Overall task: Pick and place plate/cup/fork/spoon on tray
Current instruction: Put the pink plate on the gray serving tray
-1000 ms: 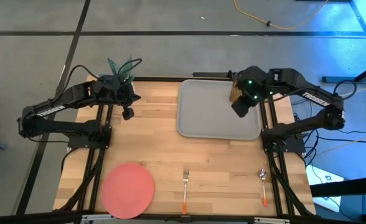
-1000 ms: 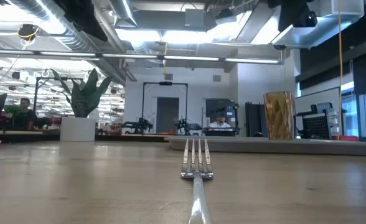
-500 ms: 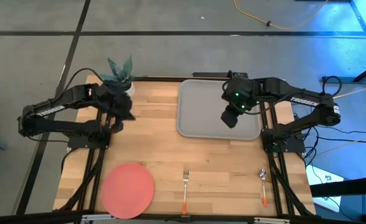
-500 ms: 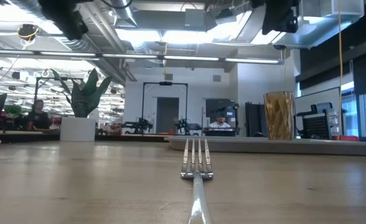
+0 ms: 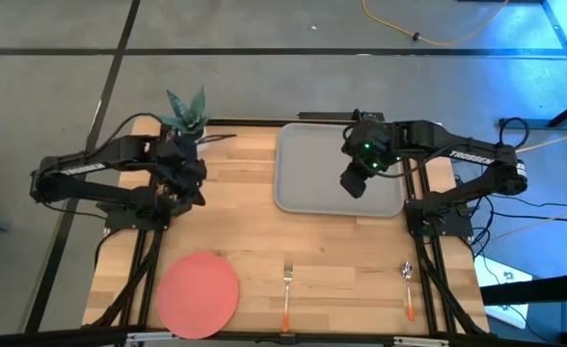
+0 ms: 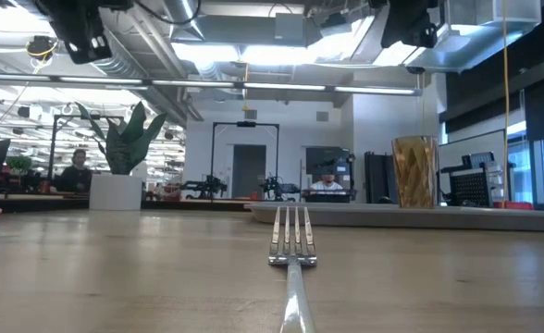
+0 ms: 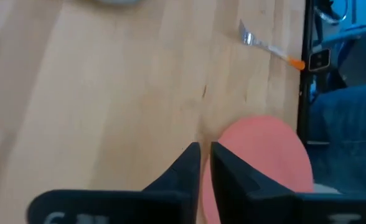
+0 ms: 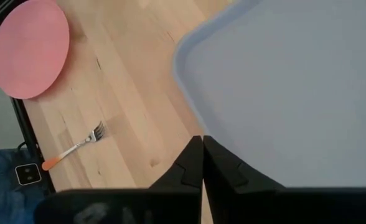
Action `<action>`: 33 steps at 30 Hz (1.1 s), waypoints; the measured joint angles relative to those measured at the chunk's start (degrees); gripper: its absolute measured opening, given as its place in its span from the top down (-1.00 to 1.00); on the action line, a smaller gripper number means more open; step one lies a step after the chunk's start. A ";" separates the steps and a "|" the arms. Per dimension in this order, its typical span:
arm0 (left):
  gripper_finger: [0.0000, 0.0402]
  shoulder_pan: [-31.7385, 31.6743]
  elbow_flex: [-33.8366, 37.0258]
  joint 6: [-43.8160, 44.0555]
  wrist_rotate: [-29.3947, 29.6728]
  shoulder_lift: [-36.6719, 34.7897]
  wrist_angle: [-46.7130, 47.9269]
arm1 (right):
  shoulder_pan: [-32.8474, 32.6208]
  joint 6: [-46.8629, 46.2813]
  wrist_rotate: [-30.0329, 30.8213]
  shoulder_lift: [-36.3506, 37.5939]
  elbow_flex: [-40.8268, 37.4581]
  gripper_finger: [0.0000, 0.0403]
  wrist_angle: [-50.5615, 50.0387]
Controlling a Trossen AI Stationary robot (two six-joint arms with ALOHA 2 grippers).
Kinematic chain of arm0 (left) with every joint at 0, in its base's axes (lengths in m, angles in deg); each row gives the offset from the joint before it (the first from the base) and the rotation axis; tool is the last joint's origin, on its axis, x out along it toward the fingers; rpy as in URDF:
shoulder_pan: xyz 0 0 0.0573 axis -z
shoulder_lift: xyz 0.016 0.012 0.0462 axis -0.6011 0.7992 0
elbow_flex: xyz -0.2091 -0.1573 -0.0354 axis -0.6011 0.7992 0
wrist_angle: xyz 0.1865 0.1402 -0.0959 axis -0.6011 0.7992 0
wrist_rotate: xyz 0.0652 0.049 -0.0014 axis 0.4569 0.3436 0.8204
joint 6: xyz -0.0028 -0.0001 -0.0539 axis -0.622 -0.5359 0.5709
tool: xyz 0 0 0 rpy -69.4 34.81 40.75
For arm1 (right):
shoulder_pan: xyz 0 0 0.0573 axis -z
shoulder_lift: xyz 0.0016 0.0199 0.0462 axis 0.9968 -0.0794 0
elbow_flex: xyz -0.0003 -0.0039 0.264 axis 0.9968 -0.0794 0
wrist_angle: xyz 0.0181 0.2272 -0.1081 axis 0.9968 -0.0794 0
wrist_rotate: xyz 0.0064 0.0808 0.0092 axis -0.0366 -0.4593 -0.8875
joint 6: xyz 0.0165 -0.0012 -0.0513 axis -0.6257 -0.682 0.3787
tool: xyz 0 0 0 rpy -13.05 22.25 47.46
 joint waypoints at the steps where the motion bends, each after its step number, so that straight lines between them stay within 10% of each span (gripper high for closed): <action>1: 0.77 0.32 0.02 0.19 -0.31 0.32 0.58 | 0.00 0.08 0.00 0.02 0.00 0.95 -0.03; 14: 0.65 9.00 11.07 -14.44 -1.26 2.88 -0.69 | -1.65 2.91 -0.13 0.02 -0.02 0.95 2.38; 33: 0.66 19.05 25.67 -3.73 -4.67 4.43 -24.32 | -4.88 3.07 3.52 0.02 -0.04 0.95 3.94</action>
